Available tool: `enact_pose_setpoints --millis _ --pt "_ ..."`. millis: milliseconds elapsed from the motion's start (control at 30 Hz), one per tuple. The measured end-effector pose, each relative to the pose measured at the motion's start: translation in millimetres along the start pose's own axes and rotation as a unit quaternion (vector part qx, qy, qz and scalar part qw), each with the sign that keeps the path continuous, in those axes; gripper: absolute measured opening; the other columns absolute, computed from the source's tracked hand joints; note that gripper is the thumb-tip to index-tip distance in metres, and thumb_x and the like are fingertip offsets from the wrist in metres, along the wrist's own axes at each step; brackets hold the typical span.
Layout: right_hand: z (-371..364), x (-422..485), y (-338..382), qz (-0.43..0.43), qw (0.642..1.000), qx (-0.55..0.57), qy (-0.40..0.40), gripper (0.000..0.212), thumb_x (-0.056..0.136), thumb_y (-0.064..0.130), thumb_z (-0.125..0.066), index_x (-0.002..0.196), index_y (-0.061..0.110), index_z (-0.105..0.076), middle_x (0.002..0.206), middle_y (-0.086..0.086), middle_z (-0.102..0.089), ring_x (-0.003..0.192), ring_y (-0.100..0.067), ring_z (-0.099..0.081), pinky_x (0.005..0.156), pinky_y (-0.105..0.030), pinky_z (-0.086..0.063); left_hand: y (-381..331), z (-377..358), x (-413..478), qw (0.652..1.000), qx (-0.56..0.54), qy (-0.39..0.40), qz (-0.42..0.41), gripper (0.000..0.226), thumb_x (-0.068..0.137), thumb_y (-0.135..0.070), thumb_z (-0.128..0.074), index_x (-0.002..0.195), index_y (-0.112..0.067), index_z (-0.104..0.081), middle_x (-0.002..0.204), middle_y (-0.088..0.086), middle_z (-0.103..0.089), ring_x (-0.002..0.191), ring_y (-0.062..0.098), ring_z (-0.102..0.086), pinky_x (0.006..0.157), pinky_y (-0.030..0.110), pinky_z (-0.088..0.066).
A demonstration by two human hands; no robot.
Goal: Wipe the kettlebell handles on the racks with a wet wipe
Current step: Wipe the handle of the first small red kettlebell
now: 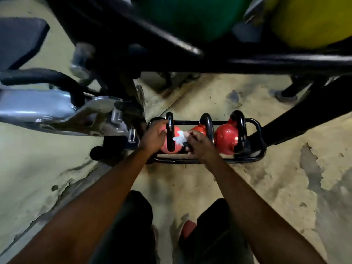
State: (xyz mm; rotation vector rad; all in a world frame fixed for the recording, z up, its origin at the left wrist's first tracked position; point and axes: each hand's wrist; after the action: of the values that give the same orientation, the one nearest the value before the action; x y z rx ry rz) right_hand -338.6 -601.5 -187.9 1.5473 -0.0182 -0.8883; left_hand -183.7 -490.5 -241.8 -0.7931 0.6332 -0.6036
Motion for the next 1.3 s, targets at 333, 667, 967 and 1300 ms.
enact_pose_setpoints --millis 333,667,967,1300 --pt "-7 163 -76 0.301 0.886 -0.239 -0.260 0.034 0.094 0.048 -0.058 0.093 0.016 -0.070 0.093 0.000 -0.067 0.090 -0.021 -0.062 0.077 -0.041 -0.050 62 -53 136 0.958 -0.264 -0.099 -0.050 0.025 0.091 -0.006 -0.062 0.099 -0.027 -0.072 0.097 0.000 -0.073 0.088 0.016 -0.068 0.076 0.030 -0.056" --pt "-17 168 -170 0.446 0.801 -0.371 -0.143 0.029 0.096 0.030 -0.061 0.120 0.015 -0.067 0.105 -0.002 -0.060 0.097 -0.015 -0.056 0.078 -0.034 -0.051 113 -86 168 0.956 -0.283 -0.048 -0.053 0.018 0.093 -0.010 -0.062 0.107 -0.016 -0.072 0.099 0.007 -0.071 0.088 0.020 -0.066 0.077 0.043 -0.056" --pt "-25 169 -123 0.420 0.804 -0.397 -0.145 0.025 0.092 0.024 -0.066 0.114 0.015 -0.073 0.098 -0.005 -0.055 0.090 -0.016 -0.053 0.072 -0.025 -0.041 102 -79 163 0.955 -0.284 -0.061 -0.069 0.022 0.092 -0.011 -0.064 0.113 -0.009 -0.072 0.104 0.011 -0.072 0.093 0.021 -0.066 0.079 0.045 -0.054" --pt "-42 156 -146 0.469 0.683 -0.526 -0.189 0.024 0.094 0.031 -0.055 0.109 0.020 -0.071 0.104 -0.005 -0.058 0.095 -0.023 -0.050 0.077 -0.038 -0.043 105 -70 151 0.971 -0.160 -0.109 -0.139 0.021 0.089 -0.021 -0.069 0.109 -0.017 -0.076 0.119 0.001 -0.071 0.111 0.012 -0.065 0.100 0.041 -0.052"
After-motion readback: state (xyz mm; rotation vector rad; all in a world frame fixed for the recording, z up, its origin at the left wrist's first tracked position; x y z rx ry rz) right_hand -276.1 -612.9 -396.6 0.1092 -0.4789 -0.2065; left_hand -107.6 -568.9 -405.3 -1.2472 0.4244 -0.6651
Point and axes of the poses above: each hand's wrist, its own x-axis towards the middle knuckle, its own z-axis out of the back of the hand, y = z × x
